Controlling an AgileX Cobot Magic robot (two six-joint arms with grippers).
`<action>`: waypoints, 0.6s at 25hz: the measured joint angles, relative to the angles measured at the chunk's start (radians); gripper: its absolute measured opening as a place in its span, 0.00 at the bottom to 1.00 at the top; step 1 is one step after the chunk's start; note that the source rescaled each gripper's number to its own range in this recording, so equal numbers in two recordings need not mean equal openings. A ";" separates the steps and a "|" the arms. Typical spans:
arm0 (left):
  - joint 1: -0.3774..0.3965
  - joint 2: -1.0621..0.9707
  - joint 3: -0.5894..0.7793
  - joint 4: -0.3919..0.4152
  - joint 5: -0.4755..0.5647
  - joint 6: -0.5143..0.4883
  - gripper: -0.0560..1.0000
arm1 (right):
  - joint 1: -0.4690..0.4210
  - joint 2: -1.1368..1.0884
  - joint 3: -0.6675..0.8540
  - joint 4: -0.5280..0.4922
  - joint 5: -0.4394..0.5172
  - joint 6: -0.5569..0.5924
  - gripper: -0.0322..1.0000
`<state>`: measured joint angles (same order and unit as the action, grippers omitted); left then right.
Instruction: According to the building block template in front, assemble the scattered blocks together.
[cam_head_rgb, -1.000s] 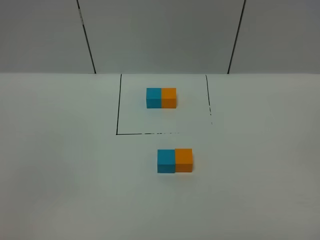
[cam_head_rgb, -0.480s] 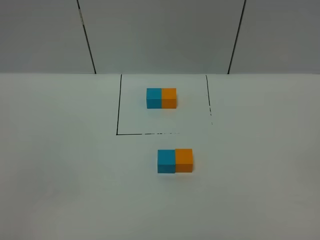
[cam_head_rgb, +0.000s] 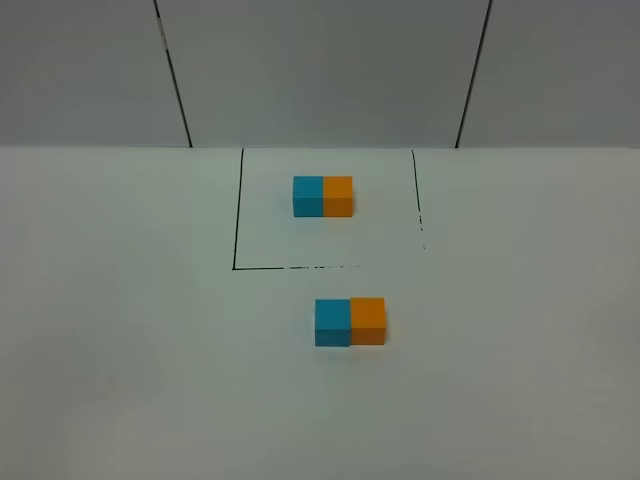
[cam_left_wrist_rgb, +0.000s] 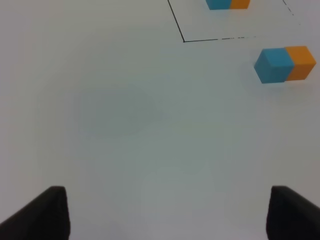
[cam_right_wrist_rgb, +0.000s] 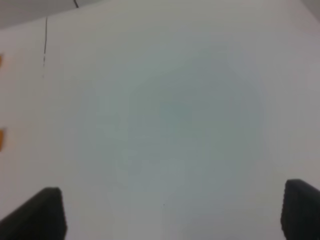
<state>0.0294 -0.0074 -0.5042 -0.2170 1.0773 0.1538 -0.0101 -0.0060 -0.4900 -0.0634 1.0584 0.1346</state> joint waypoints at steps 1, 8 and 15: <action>0.000 0.000 0.000 0.000 0.000 0.000 0.69 | 0.000 0.000 0.000 0.000 0.000 0.000 0.74; 0.000 0.000 0.000 0.000 0.000 0.000 0.69 | -0.005 0.000 0.000 0.000 0.000 0.000 0.74; 0.000 0.000 0.000 0.000 0.000 0.000 0.69 | -0.005 0.000 0.000 0.000 0.000 0.000 0.74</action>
<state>0.0294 -0.0074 -0.5042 -0.2170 1.0773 0.1538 -0.0148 -0.0060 -0.4900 -0.0634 1.0584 0.1346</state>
